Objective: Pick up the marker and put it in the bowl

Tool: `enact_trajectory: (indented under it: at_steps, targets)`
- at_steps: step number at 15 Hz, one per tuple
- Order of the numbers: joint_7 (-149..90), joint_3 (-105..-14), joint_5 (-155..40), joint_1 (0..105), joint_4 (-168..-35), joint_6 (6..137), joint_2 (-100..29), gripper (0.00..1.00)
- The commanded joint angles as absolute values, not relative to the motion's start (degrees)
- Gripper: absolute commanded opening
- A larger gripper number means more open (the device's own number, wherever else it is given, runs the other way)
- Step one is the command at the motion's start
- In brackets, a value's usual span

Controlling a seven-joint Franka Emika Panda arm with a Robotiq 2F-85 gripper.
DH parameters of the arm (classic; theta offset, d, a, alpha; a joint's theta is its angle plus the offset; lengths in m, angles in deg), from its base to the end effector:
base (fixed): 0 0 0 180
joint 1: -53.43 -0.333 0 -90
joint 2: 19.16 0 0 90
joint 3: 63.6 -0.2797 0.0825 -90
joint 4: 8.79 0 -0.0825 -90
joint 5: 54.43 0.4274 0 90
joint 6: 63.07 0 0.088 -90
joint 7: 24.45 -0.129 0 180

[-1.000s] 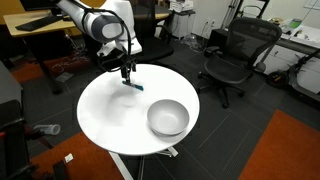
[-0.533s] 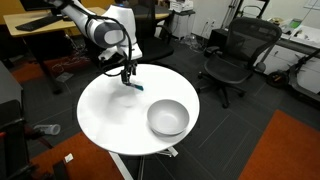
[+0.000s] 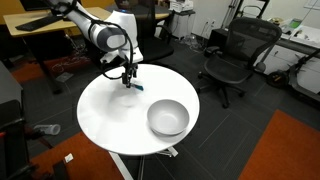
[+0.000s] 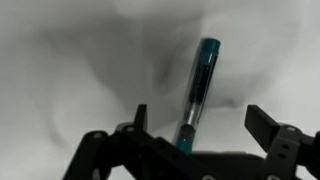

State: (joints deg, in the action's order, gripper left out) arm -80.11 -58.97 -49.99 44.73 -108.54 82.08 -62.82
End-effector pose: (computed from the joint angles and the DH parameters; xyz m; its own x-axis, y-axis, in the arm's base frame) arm 0.6646 0.0470 0.0596 0.5892 -0.8075 0.0269 -0.8072 -0.5898 -0.0228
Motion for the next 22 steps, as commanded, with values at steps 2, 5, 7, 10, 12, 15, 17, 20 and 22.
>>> enact_trajectory:
  at_steps: [2, 5, 7, 10, 12, 15, 17, 20, 22]
  targets:
    - [-80.70, -58.55, -48.80, 44.59, -105.21, 79.30, -64.83, 1.00]
    - [-80.74, -58.29, -49.12, 44.39, -104.12, 78.82, -65.80, 0.65]
    - [-80.65, -58.35, -48.99, 44.52, -103.54, 78.69, -66.31, 0.49]
    - [-80.57, -58.37, -48.87, 44.65, -103.02, 78.66, -66.75, 0.27]
    - [-80.53, -58.37, -48.81, 44.75, -102.85, 78.63, -66.71, 0.12]
    - [-80.11, -58.43, -48.98, 44.82, -103.07, 78.26, -66.18, 0.03]
    - [-79.16, -58.34, -49.74, 44.58, -104.18, 77.41, -64.67, 0.05]
    - [-77.21, -58.74, -49.87, 44.94, -106.78, 76.58, -61.16, 0.05]
    - [-76.37, -58.43, -50.17, 44.93, -108.00, 75.49, -58.63, 0.05]
